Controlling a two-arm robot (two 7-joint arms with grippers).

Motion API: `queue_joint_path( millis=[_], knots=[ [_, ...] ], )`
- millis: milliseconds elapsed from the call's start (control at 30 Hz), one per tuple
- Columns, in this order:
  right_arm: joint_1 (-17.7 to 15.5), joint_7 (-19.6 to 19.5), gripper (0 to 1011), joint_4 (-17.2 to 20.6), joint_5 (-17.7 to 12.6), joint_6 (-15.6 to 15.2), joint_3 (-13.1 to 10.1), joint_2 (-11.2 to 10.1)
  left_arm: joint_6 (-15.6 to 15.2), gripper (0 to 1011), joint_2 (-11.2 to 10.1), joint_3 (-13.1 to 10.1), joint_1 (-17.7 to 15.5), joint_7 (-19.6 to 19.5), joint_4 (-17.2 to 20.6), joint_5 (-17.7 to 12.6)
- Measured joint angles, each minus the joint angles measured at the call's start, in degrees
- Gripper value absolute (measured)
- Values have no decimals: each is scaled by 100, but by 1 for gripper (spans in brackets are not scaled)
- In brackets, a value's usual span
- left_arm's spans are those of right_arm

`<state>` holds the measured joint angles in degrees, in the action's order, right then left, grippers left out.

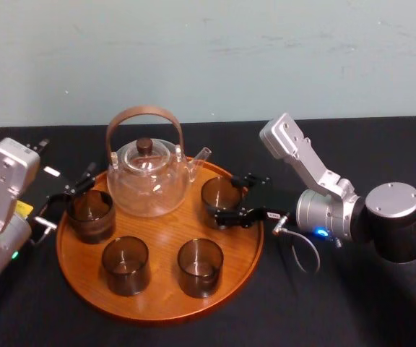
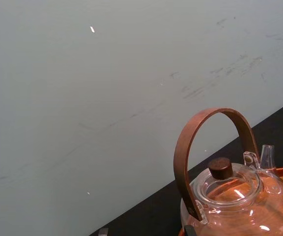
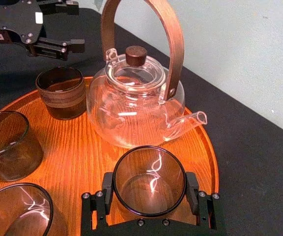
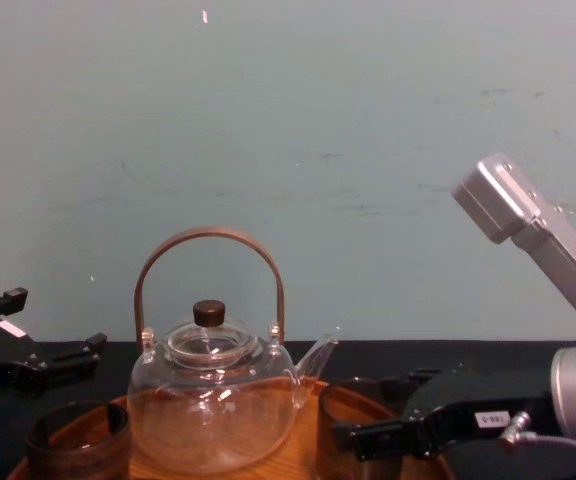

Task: Pick up the glass from the table and place it on the tray.

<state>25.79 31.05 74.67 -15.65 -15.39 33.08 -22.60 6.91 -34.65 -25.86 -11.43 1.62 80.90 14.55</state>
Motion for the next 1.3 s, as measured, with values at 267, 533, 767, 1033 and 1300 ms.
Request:
queue_joint_path(
  millis=[267, 533, 767, 1033, 1300],
  knots=[
    [1, -4, 887, -54, 7, 18, -1, 8, 0, 1001, 0, 0, 0, 0, 0, 0],
    [-3, -5, 887, -50, 8, 18, -4, 4, 0, 1001, 0, 0, 0, 0, 0, 0],
    [-6, -5, 1002, -46, 7, 17, -8, 4, 0, 1001, 0, 0, 0, 0, 0, 0],
    [-6, -5, 1002, -40, 5, 13, -11, 3, 0, 1001, 0, 0, 0, 0, 0, 0],
    [-6, -5, 1002, -40, 2, 9, -11, 3, 0, 1001, 0, 0, 0, 0, 0, 0]
  ],
)
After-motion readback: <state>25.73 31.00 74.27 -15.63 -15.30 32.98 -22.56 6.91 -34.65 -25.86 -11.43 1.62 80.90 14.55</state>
